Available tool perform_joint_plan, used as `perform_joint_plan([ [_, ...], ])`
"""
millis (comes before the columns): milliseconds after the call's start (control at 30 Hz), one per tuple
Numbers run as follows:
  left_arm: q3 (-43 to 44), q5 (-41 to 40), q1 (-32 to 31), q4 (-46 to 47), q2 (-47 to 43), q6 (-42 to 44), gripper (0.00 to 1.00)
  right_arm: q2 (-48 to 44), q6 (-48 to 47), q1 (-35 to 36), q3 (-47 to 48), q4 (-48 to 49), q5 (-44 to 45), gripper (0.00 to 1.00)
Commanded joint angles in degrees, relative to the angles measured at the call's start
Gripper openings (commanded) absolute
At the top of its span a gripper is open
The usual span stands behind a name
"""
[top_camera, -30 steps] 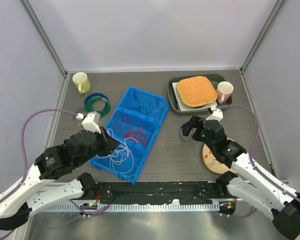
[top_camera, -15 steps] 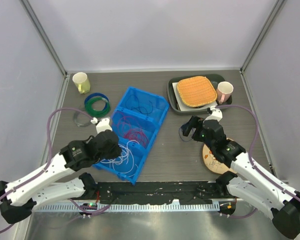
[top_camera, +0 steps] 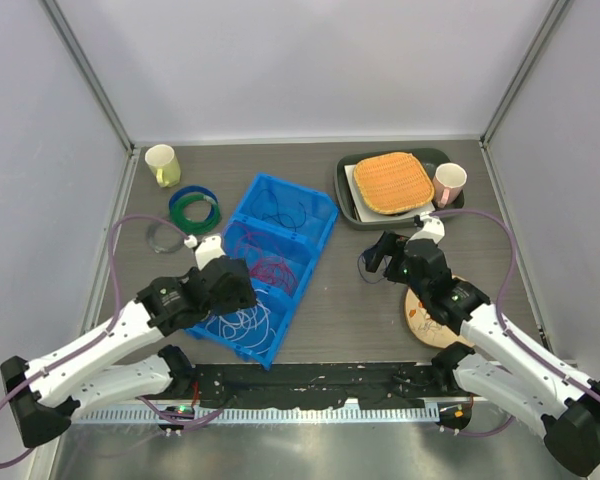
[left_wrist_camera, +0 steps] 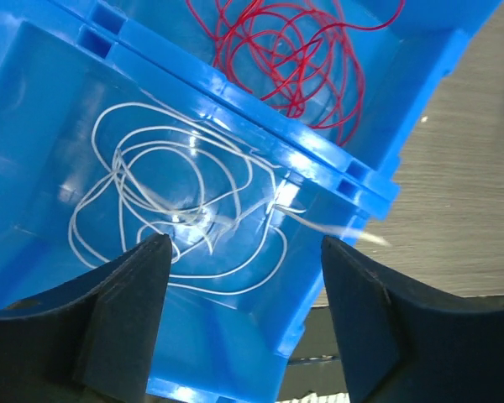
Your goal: Untangle the cables
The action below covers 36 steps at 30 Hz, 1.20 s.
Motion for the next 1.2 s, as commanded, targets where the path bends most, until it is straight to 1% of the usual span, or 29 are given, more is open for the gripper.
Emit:
perform_joint_plan([
  [0, -0.22, 0.12, 0.24, 4.14, -4.64, 0.79, 0.83, 1.7, -0.81, 0.27, 2.0, 1.96, 2.78, 0.91],
  [33, -0.31, 0.21, 0.24, 4.32, -5.16, 0.97, 0.87, 2.05, -0.89, 0.27, 2.09, 1.96, 2.95, 0.91],
  [100, -0.31, 0.82, 0.24, 5.28, -6.3, 1.93, 0.99, 3.19, -0.98, 0.19, 2.17, 1.96, 3.74, 0.91],
  [267, -0.22, 3.99, 0.24, 10.19, -6.66, 5.01, 1.0, 8.11, -0.98, 0.19, 2.88, 1.69, 6.11, 0.91],
  [400, 0.3, 6.19, 0.15, 13.63, -5.35, 7.38, 1.0, 12.42, -1.68, 0.19, 3.67, 1.43, 10.85, 0.91],
  [467, 0.48, 6.98, 0.24, 15.21, -4.47, 7.82, 1.0, 14.44, -4.05, 0.01, 4.46, 1.16, 11.65, 0.9],
  [600, -0.13, 7.42, 0.24, 16.53, -3.94, 8.7, 1.0, 16.73, -5.29, -0.25, 5.25, 0.99, 16.74, 0.9],
  [633, -0.31, 7.42, 0.24, 16.71, -4.02, 9.05, 1.0, 17.34, -5.64, -0.34, 5.16, 1.25, 17.88, 0.88],
  [733, -1.19, 7.42, 0.24, 17.41, -4.81, 9.67, 1.0, 20.68, -6.26, -0.87, 5.77, 1.69, 19.29, 0.88],
  [867, -2.15, 6.98, 0.15, 17.5, -6.39, 10.2, 1.0, 25.69, -6.87, -2.1, 6.92, 2.92, 17.99, 0.87],
  [900, -2.68, 7.07, 0.24, 17.59, -6.92, 10.29, 1.0, 27.44, -7.13, -2.45, 6.92, 3.7, 17.46, 0.85],
  [967, -3.03, 7.33, 0.24, 17.85, -7.36, 10.64, 1.0, 29.29, -7.66, -2.71, 7.09, 5.73, 15.1, 0.78],
  [1033, -3.3, 7.33, 0.24, 17.94, -7.8, 10.81, 1.0, 30.88, -8.45, -2.89, 8.14, 6.7, 13.6, 0.6],
  [1067, -3.3, 7.07, 0.24, 17.94, -7.89, 11.08, 1.0, 31.06, -8.97, -2.89, 8.59, 7.14, 11.33, 0.48],
  [1100, -3.12, 6.98, 0.24, 17.77, -7.72, 11.08, 1.0, 30.97, -9.85, -2.89, 8.85, 7.58, 10.17, 0.25],
  [1167, -3.04, 7.24, 0.24, 17.76, -7.72, 11.16, 1.0, 28.96, -11.26, -2.89, 8.68, 9.68, 7.01, 0.1],
])
